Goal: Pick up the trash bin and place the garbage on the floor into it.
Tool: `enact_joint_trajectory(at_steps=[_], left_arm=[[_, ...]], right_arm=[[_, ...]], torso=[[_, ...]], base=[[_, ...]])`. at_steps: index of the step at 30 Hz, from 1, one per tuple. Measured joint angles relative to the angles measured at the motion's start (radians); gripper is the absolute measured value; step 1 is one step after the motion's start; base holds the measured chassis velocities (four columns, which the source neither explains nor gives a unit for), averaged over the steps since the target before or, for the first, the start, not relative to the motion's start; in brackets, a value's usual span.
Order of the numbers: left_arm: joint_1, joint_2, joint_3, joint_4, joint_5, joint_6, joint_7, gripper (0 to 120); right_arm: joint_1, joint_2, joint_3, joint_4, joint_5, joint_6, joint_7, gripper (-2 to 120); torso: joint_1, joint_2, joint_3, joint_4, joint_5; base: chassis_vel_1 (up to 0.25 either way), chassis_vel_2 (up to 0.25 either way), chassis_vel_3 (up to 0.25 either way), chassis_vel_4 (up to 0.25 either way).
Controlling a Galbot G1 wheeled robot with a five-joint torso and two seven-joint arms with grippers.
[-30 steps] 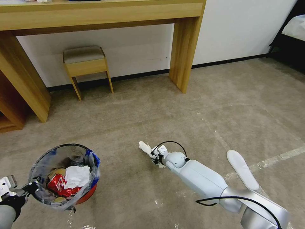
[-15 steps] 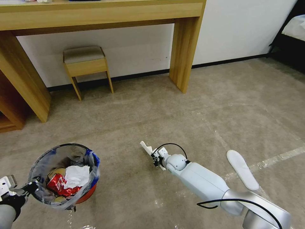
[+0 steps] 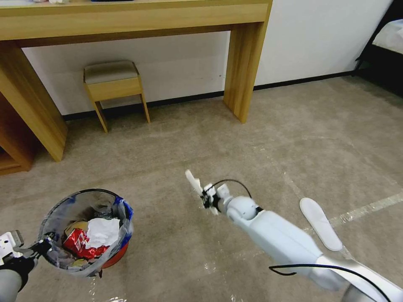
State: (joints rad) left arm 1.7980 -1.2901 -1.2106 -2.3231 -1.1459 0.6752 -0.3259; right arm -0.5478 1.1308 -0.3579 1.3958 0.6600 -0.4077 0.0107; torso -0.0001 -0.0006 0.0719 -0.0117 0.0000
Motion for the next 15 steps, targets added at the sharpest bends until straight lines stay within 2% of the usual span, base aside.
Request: enact_joint_trajectory(at_steps=[3,7,9,10,12,15], left_arm=[[0.003,-0.001,0.0,-0.008,-0.004,0.001,-0.002,1],[0.003,-0.001,0.0,-0.012,-0.008,0.002,-0.003,1],[0.005,0.001,0.0,-0.018,-0.014,0.003,-0.004,1],[0.005,0.001,0.0,-0.018,-0.014,0.003,-0.004,1],[0.005,0.003,0.0,-0.025,-0.023,0.004,-0.007,1],[0.003,0.003,0.003,-0.031,-0.03,0.006,-0.009,1]], right_arm=[[0.009,-0.033,0.04,0.114,0.053,0.032,0.0,0],[0.018,-0.042,0.054,0.174,0.08,0.051,0.001,0],[0.024,-0.057,0.068,0.27,0.126,0.067,0.006,0],[0.024,-0.057,0.068,0.27,0.126,0.067,0.006,0],[0.023,-0.082,0.081,0.384,0.169,0.082,0.014,0],[0.021,-0.106,0.095,0.463,0.191,0.092,0.017,0]], torso=[[0.0,0.0,0.0,0.0001,0.0001],[0.0,0.0,0.0,0.0003,0.0],[0.0,0.0,0.0,0.0004,0.0],[0.0,0.0,0.0,0.0004,0.0],[0.0,0.0,0.0,0.0003,0.0],[0.0,0.0,0.0,0.0,0.0]], base=[[0.0,0.0,0.0,0.0],[0.0,0.0,0.0,0.0],[0.0,0.0,0.0,0.0],[0.0,0.0,0.0,0.0],[0.0,0.0,0.0,0.0],[0.0,0.0,0.0,0.0]])
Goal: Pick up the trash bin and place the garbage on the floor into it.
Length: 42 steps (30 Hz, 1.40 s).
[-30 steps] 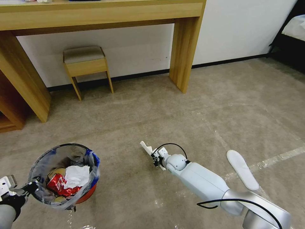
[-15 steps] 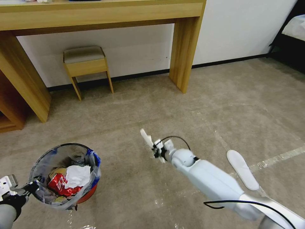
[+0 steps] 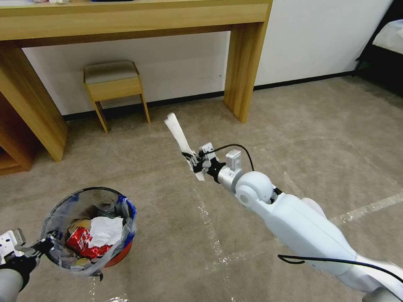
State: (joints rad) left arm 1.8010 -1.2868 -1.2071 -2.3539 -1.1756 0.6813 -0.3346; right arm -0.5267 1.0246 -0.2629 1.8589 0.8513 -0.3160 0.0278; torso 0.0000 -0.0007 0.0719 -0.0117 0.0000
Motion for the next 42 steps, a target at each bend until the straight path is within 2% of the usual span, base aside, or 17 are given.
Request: enact_joint_trajectory(at_steps=[9,19,23,27,30,33,42], left_arm=[[0.009,-0.002,0.001,-0.021,-0.014,0.003,-0.004,1],[0.028,-0.006,0.004,-0.05,-0.022,0.006,-0.008,1],[0.034,-0.002,0.006,-0.058,-0.023,0.009,-0.009,1],[0.037,-0.001,0.007,-0.059,-0.023,0.01,-0.009,1],[0.043,0.002,0.012,-0.066,-0.031,0.013,-0.011,1],[0.041,0.008,0.013,-0.068,-0.044,0.017,-0.018,1],[0.042,0.017,0.014,-0.068,-0.056,0.021,-0.022,1]], right_arm=[[0.017,-0.016,0.006,0.104,0.054,0.067,0.004,0],[0.065,0.039,-0.069,0.157,0.169,0.192,-0.04,0],[0.104,0.08,-0.137,0.133,0.193,0.252,-0.089,0],[0.124,0.094,-0.163,0.119,0.2,0.273,-0.105,0],[0.192,0.147,-0.253,0.063,0.224,0.361,-0.175,0],[0.22,0.186,-0.3,0.028,0.241,0.404,-0.205,0],[0.236,0.269,-0.381,-0.066,0.25,0.471,-0.257,0]], torso=[[0.0,0.0,0.0,0.0002,-0.0001],[0.0,0.0,0.0,0.0001,-0.0002],[0.0,0.0,0.0,0.0002,-0.0001],[0.0,0.0,0.0,0.0001,-0.0001],[0.0,0.0,0.0,0.0003,-0.0002],[0.0,0.0,0.0,0.0002,-0.0003],[0.0,0.0,0.0,0.0002,-0.0003]], base=[[0.0,0.0,0.0,0.0],[0.0,0.0,0.0,0.0],[0.0,0.0,0.0,0.0],[0.0,0.0,0.0,0.0],[0.0,0.0,0.0,0.0],[0.0,0.0,0.0,0.0],[0.0,0.0,0.0,0.0]])
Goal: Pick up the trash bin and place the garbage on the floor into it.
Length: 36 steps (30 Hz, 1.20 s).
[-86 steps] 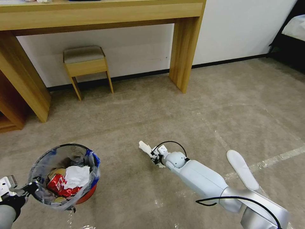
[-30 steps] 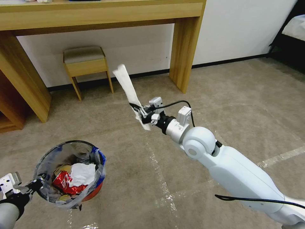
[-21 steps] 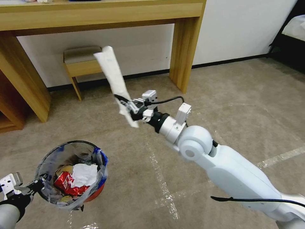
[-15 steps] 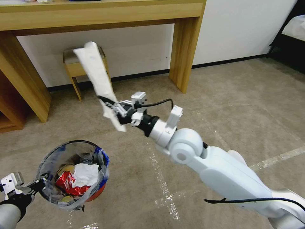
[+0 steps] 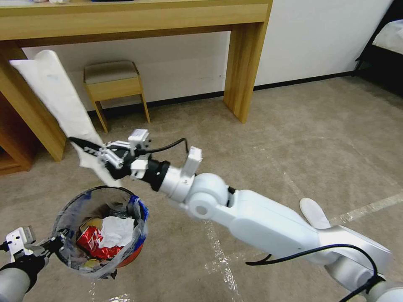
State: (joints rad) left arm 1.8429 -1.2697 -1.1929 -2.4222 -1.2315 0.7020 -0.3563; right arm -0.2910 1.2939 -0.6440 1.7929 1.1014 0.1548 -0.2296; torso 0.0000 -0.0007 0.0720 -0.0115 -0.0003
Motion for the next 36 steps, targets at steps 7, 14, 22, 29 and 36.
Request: enact_joint_trajectory(at_steps=[7,14,22,29,36], left_arm=[[-0.002,0.007,0.001,-0.009,-0.019,0.004,-0.008,1],[-0.008,0.012,0.001,-0.017,-0.037,0.008,-0.014,1],[-0.008,0.013,0.0,-0.025,-0.049,0.01,-0.018,1],[-0.006,0.013,-0.004,-0.027,-0.052,0.01,-0.018,1],[-0.001,0.008,-0.005,-0.035,-0.052,0.01,-0.019,1]], right_arm=[[-0.013,0.036,-0.055,-0.082,-0.006,0.024,-0.032,0],[-0.038,0.045,-0.096,-0.128,-0.02,0.041,-0.049,0],[-0.06,0.06,-0.135,-0.216,-0.037,0.069,-0.068,0],[-0.077,0.063,-0.165,-0.257,-0.054,0.082,-0.076,0],[-0.083,0.068,-0.187,-0.305,-0.065,0.105,-0.105,0]], torso=[[0.0,0.0,0.0,-0.0001,0.0001],[0.0,0.0,0.0,-0.0001,0.0001],[0.0,0.0,0.0,0.0,0.0001],[0.0,0.0,0.0,-0.0001,0.0002],[0.0,0.0,0.0,0.0,0.0003]], base=[[0.0,0.0,0.0,0.0],[0.0,0.0,0.0,0.0],[0.0,0.0,0.0,0.0],[0.0,0.0,0.0,0.0],[0.0,0.0,0.0,0.0]])
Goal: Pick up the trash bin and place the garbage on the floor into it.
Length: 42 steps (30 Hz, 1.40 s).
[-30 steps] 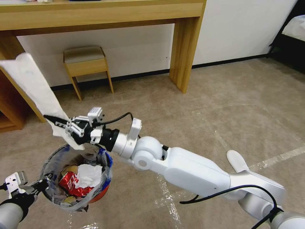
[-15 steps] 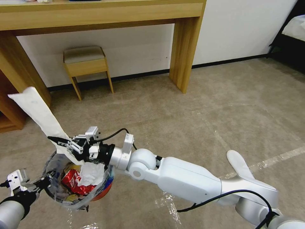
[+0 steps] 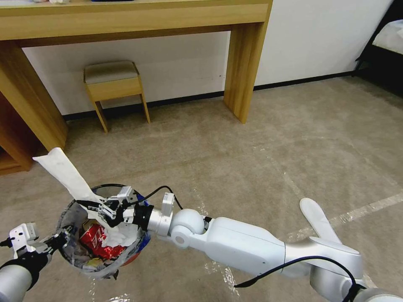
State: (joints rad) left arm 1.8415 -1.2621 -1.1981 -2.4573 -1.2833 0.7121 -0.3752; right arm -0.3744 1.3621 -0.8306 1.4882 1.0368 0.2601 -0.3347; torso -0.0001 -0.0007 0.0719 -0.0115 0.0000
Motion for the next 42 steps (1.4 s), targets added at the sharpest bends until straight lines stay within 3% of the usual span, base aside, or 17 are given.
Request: enact_joint_trajectory(at_steps=[17,42], left_arm=[[0.005,-0.004,-0.006,-0.005,-0.002,0.0,-0.001,1],[-0.011,0.005,-0.006,0.01,-0.01,-0.003,0.0,1]], right_arm=[[-0.009,0.029,-0.031,-0.084,-0.011,0.038,-0.042,0],[-0.02,-0.03,-0.016,0.046,-0.015,0.007,0.015,0]], torso=[[0.0,0.0,0.0,0.0,0.0],[0.0,0.0,0.0,0.0,0.0]], base=[[0.0,0.0,0.0,0.0],[0.0,0.0,0.0,0.0]])
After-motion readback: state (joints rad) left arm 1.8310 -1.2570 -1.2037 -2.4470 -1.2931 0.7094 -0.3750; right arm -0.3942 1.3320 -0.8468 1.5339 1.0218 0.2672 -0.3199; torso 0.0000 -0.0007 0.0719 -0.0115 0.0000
